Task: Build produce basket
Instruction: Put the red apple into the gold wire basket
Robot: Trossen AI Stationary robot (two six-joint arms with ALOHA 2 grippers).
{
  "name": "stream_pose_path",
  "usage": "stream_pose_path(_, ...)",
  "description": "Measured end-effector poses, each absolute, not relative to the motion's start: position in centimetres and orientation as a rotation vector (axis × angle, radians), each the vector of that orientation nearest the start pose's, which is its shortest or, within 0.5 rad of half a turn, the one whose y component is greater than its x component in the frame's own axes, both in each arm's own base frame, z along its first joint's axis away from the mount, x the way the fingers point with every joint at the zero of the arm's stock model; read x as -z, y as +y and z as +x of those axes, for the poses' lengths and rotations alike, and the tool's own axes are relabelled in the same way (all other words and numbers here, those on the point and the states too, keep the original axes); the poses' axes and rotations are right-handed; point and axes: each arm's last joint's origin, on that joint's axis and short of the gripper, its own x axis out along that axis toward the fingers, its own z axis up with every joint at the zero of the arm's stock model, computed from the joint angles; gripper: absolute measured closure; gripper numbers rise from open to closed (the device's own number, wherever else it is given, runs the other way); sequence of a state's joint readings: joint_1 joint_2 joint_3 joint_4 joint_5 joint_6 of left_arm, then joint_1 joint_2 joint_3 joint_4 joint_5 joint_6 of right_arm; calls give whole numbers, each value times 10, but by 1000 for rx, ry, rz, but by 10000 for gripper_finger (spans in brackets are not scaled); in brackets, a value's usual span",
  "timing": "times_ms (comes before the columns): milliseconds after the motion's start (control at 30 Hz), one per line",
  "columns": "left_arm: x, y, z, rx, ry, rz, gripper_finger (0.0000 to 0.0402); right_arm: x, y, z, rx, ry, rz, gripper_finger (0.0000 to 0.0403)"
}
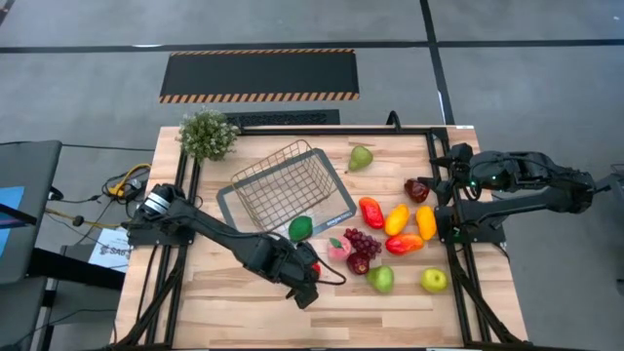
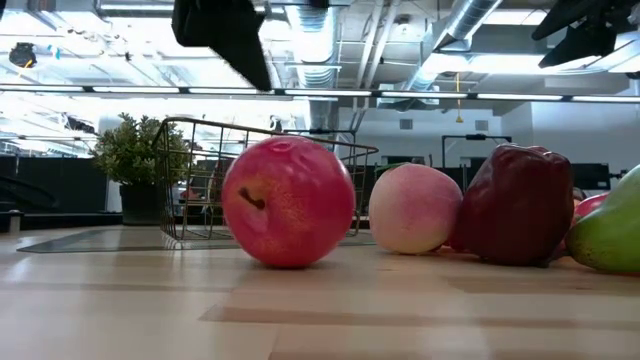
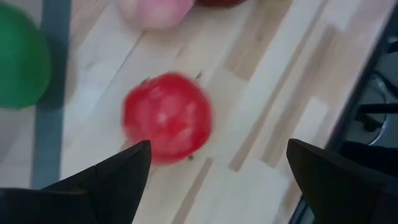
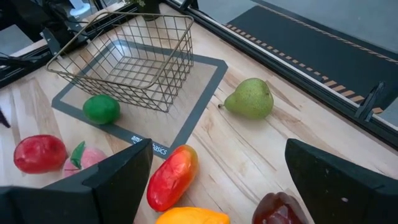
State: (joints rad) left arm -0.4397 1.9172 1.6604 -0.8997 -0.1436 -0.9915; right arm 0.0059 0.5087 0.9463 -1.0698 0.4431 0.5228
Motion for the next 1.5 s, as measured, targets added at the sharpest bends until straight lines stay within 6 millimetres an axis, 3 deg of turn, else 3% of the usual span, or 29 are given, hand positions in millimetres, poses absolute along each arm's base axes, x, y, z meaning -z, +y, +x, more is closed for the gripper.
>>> stream_pose_path(267, -265, -158, 359, -282, 1166, -486, 33, -335, -12, 62, 571, 493, 356, 17)
stream_pose_path(467, -288, -140, 354, -286, 1241, -413, 5, -335, -12, 62, 570, 492, 357, 17)
stream_pose_path(667, -295, -142, 359, -248, 1190, -422, 3, -335, -12, 62, 571, 493, 357, 17)
stream_pose_path(833, -287, -147, 360, -238, 1161, -280, 3, -335, -12, 62, 570, 495, 356, 17)
stream_pose_path(1067, -274, -159, 368, 40, 1069, 41, 3, -333, -12, 60, 572, 519, 351, 17)
stream_pose_path(1333, -256, -148, 370, 174, 1103, 211, 3, -332, -11, 60, 558, 529, 356, 17)
stream_pose_path(1500, -256, -146, 376, 238, 1058, 234, 3, -332, -11, 60, 556, 530, 357, 17)
